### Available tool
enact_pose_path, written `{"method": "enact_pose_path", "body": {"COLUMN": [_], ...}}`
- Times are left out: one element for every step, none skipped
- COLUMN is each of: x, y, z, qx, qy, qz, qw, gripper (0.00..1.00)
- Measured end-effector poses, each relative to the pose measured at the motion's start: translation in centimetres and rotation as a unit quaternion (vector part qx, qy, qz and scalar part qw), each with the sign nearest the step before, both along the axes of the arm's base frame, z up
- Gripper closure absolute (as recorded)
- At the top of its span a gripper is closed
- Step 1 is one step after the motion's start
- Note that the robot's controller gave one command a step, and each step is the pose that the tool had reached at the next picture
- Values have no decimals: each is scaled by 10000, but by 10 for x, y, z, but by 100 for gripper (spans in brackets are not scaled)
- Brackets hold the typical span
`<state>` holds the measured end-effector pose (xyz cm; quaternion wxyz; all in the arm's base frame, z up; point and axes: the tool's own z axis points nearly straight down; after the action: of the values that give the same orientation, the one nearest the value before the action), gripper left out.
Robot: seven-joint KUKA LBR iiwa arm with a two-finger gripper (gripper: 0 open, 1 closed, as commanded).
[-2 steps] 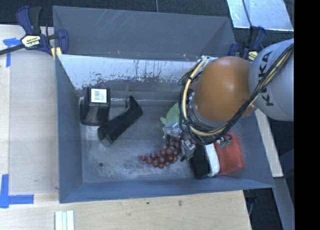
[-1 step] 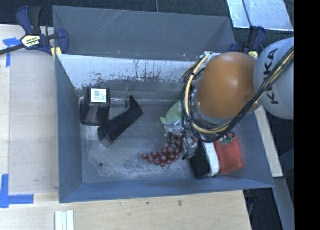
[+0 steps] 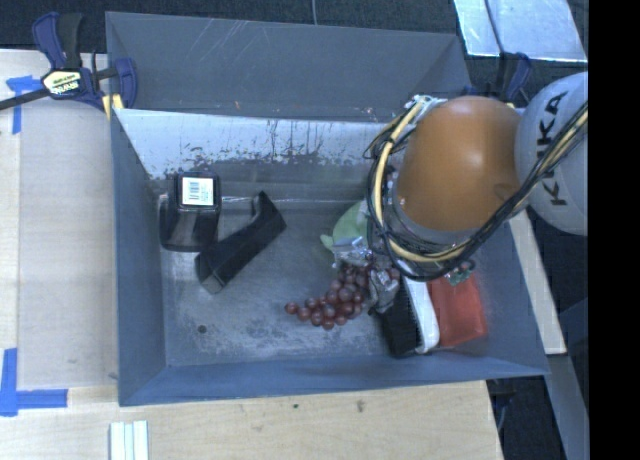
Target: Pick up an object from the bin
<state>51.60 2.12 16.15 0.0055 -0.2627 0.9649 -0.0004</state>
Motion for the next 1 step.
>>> {"method": "enact_pose_path", "body": {"x": [0], "y": [0], "z": [9], "qx": [0], "qy": [-9], "qz": [-3], "qw": [10000], "gripper": [100]}}
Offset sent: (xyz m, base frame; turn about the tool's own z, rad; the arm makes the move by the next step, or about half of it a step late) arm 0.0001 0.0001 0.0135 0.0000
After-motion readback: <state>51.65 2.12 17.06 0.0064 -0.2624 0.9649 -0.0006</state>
